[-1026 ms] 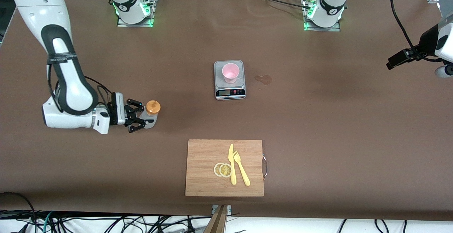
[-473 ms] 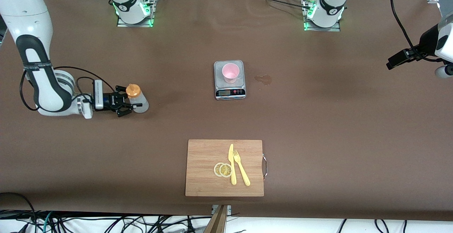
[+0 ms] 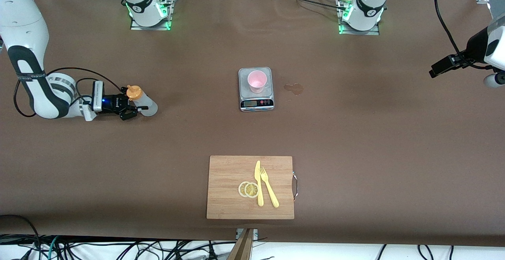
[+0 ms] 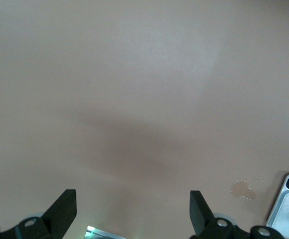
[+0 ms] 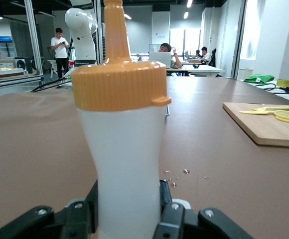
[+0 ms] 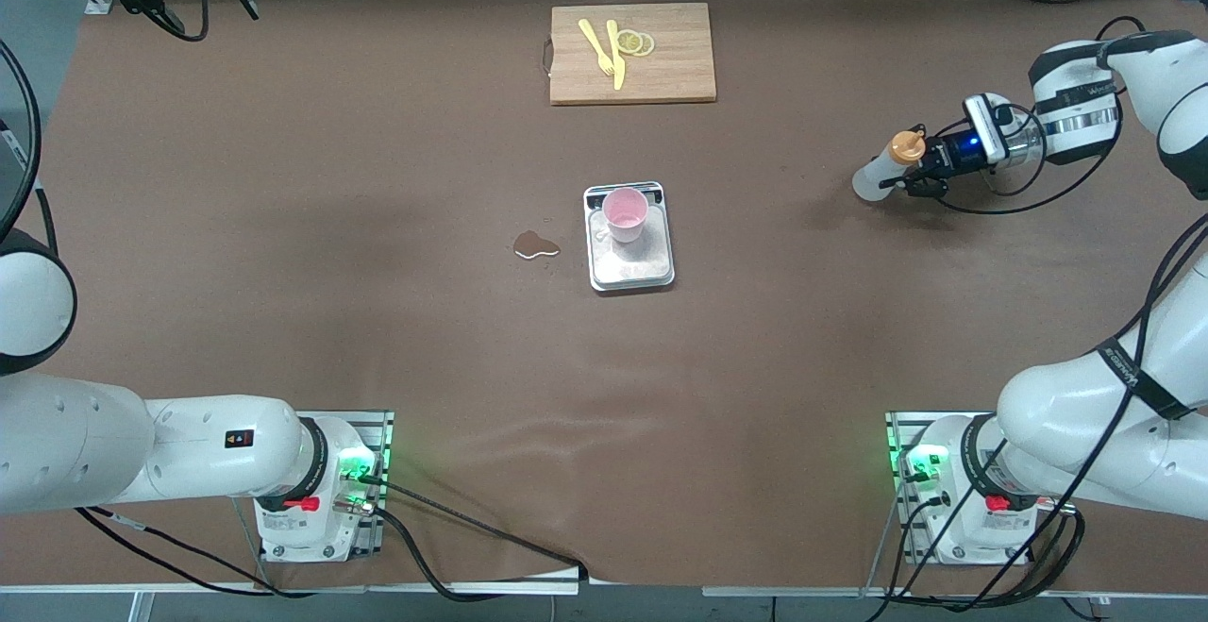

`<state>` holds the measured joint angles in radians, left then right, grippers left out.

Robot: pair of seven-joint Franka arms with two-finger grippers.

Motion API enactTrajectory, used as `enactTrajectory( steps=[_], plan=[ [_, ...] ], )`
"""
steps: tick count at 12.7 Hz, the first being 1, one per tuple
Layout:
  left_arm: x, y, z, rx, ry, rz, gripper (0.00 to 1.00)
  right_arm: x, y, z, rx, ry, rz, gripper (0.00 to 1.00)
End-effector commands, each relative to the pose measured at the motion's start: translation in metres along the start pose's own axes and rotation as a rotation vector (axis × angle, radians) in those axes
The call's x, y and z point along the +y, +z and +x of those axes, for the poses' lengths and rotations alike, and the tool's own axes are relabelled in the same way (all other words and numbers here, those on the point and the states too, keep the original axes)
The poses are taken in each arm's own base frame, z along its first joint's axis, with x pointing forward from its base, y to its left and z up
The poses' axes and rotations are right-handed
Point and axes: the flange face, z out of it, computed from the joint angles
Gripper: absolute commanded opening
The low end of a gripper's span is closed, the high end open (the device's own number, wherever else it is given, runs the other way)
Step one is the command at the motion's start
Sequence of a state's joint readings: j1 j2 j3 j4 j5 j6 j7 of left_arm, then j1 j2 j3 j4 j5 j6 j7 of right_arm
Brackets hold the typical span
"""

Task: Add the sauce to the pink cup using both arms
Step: 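Carry the bottle back beside its spot with the right gripper, then set the bottle down and open the right gripper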

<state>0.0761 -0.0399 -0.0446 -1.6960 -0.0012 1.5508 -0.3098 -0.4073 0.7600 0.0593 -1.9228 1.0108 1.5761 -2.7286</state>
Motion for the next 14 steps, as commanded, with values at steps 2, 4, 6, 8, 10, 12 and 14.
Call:
enactTrajectory(
  steps=[2, 4, 6, 8, 10, 12, 14],
  plan=[
    [-0.001, -0.003, 0.002, -0.007, 0.004, -0.020, 1.00, -0.010, -0.007, -0.006, 0.027, -0.057, -0.015, 0.56],
    [-0.001, -0.003, 0.002, -0.007, 0.004, -0.020, 1.00, -0.010, -0.008, -0.007, 0.019, -0.052, -0.017, 0.67],
    [-0.001, -0.003, 0.002, -0.007, 0.005, -0.022, 1.00, -0.007, -0.011, -0.007, 0.008, -0.057, -0.022, 1.00],
    [0.000, -0.003, 0.002, -0.007, 0.006, -0.021, 1.00, 0.006, -0.033, -0.001, -0.043, -0.071, -0.038, 1.00],
    [-0.001, -0.003, 0.002, -0.008, 0.005, -0.023, 1.00, 0.032, -0.065, 0.021, -0.146, -0.059, 0.025, 1.00],
    [-0.001, -0.002, 0.002, -0.009, 0.005, -0.023, 1.00, 0.056, -0.092, 0.051, -0.220, -0.052, 0.048, 1.00],
    [0.000, -0.003, 0.002, -0.008, 0.006, -0.023, 1.00, 0.070, -0.109, 0.078, -0.286, -0.012, 0.053, 1.00]
  ],
)
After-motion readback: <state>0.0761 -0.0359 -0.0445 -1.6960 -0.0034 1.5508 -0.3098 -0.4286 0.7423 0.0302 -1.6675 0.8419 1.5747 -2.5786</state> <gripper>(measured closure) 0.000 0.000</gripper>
